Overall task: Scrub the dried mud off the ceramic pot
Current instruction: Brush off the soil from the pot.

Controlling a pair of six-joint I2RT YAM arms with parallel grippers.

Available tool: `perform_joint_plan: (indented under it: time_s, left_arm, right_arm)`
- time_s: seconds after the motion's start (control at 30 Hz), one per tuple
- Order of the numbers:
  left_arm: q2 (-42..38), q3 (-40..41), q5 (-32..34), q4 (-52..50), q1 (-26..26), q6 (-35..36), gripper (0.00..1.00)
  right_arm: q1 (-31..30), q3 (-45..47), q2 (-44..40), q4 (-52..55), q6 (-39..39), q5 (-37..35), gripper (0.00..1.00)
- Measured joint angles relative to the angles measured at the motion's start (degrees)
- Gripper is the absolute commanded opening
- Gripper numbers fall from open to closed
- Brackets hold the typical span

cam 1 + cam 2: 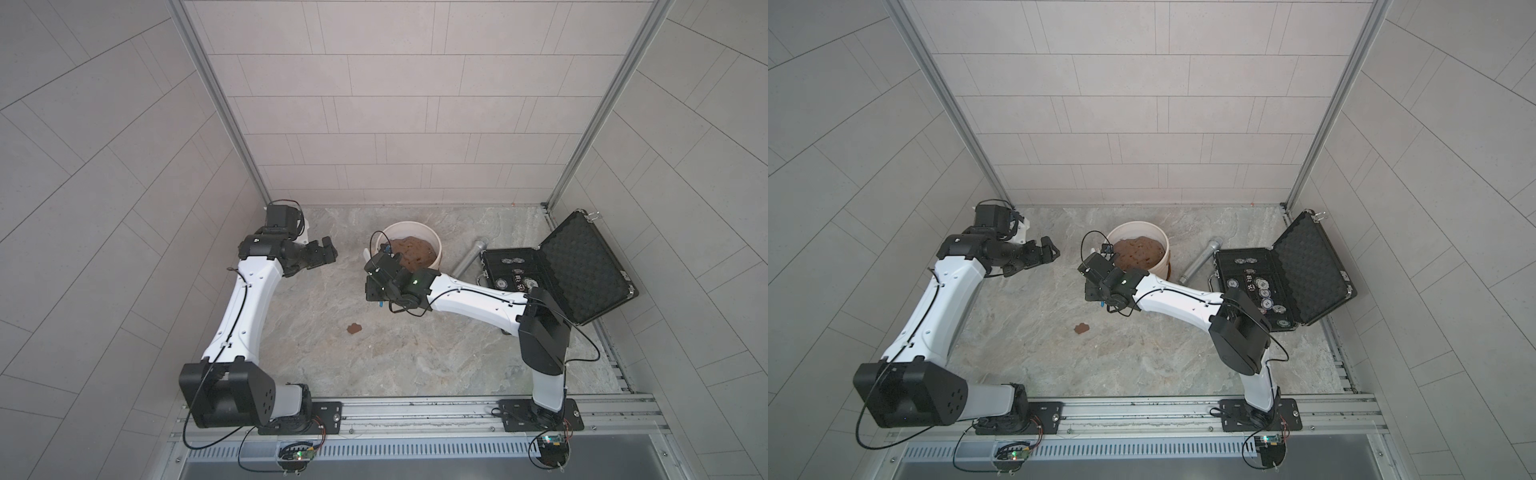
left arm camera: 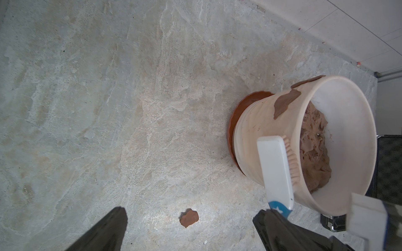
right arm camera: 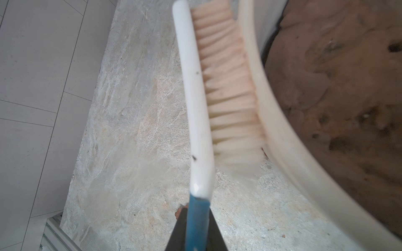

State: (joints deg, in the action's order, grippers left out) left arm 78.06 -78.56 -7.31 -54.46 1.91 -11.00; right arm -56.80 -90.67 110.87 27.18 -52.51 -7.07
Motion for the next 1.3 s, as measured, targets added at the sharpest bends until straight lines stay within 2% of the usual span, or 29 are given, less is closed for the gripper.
perform_joint_plan:
  time_s: [0.23, 0.4, 0.53, 0.67, 0.77, 0.87, 1.03, 1.1, 1.3]
  left_arm:
    - [0.0, 0.9, -0.44, 0.26, 0.02, 0.07, 1.0]
    - [0.0, 1.75, -0.87, 0.44, 0.0, 0.09, 1.0]
    - [0.0, 1.84, -1.6, 0.48, 0.02, 0.09, 1.0]
    - [0.0, 1.84, -2.73, 0.5, 0.02, 0.09, 1.0]
    - [0.0, 1.84, -4.28, 0.61, 0.0, 0.07, 1.0]
    - [0.0, 1.84, -5.57, 0.83, 0.02, -0.07, 1.0]
    - [0.39, 1.79, -6.69, 0.42, 1.66, -1.9, 1.0]
    - [1.51, 1.66, -7.02, -0.07, 3.5, -2.71, 1.0]
    - [3.72, 1.66, -6.4, -0.48, 5.73, -3.82, 1.0]
  right_arm:
    - [0.24, 4.87, 1.03, -4.31, 2.49, 4.2, 0.0]
    - [-1.53, 13.11, -2.64, -3.72, 6.03, 12.39, 0.0]
    - [-2.38, 18.21, -9.9, -2.95, 9.4, 16.59, 0.0]
    - [-2.08, 18.69, -20.02, -3.82, 12.5, 16.81, 0.0]
    - [-1.68, 18.67, -25.86, -5.22, 14.27, 14.38, 0.0]
    - [-1.86, 17.35, -26.25, -5.05, 14.73, 8.76, 0.0]
    - [-4.57, 8.92, -15.23, -2.19, 10.84, -0.04, 0.0]
    - [-5.81, 4.87, -9.42, -0.57, 6.67, -2.43, 0.0]
    - [-6.43, -5.05, -0.13, 11.04, -4.59, -12.81, 0.0]
